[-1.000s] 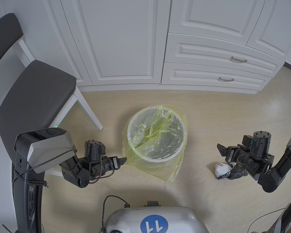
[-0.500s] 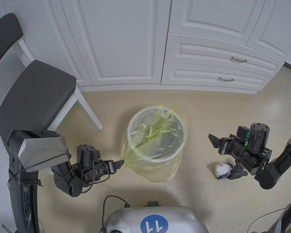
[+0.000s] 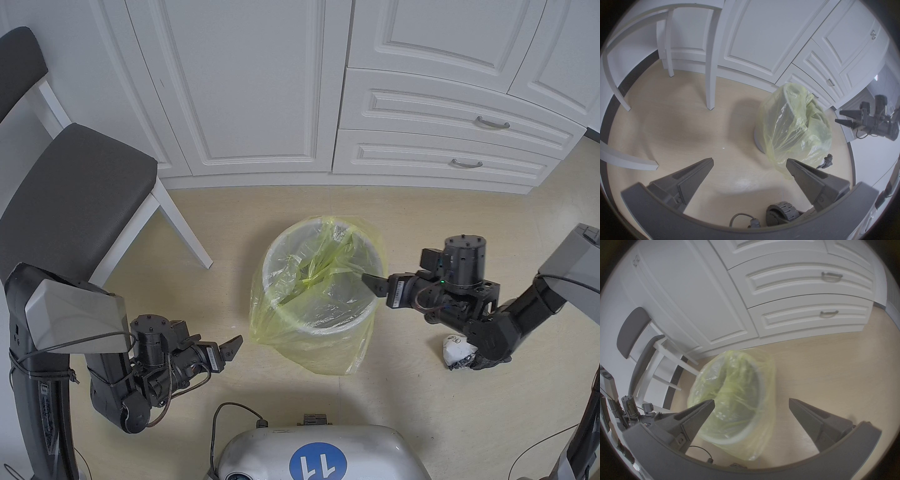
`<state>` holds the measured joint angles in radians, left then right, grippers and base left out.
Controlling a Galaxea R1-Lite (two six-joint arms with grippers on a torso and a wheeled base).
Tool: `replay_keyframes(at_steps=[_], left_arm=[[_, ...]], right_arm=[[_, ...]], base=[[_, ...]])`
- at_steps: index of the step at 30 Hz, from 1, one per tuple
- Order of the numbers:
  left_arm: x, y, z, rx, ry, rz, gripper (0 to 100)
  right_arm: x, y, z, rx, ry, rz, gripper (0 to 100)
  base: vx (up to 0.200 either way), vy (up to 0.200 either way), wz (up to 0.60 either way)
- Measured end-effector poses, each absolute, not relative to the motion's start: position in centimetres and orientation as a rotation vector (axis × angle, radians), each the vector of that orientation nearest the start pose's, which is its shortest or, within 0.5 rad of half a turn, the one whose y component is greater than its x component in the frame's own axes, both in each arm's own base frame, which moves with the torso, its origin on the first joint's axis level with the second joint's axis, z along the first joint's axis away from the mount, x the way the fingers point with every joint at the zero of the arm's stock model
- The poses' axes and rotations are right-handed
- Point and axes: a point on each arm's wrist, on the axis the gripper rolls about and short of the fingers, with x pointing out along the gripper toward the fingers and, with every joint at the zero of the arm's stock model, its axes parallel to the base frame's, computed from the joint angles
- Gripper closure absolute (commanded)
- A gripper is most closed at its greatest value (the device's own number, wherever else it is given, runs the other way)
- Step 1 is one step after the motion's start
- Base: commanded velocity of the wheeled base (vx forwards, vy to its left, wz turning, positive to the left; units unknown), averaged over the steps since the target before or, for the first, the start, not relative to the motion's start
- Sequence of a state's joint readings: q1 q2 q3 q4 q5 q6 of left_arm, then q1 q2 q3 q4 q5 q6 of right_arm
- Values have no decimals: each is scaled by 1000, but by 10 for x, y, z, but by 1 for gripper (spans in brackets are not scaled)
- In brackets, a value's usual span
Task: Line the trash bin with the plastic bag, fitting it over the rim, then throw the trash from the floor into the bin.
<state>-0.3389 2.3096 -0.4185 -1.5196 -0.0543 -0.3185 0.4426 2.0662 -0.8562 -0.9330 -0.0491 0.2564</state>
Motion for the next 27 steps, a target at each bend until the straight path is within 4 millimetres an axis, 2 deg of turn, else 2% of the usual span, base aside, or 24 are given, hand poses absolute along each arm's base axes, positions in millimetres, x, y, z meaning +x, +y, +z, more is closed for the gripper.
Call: replay_keyframes(at_steps=[5, 12, 13, 22, 27], left_arm=[[290, -100, -4, -232, 432, -287, 0], [289, -91, -1, -207, 416, -224, 0], [289, -89, -1, -203, 414, -211, 0], [284, -87, 0, -181, 410, -140, 0], [283, -86, 3, -141, 398, -132, 0]], right_arm=[[356, 196, 104, 187, 299, 424, 0], [359, 244, 116, 185, 285, 532, 0], [359, 250, 117, 186, 281, 546, 100], [378, 279, 103, 191, 265, 597, 100], [390, 282, 86, 174, 305, 584, 100]], base=[[0, 0, 0], [0, 0, 0], [0, 0, 0], [0, 0, 0], [0, 0, 0]])
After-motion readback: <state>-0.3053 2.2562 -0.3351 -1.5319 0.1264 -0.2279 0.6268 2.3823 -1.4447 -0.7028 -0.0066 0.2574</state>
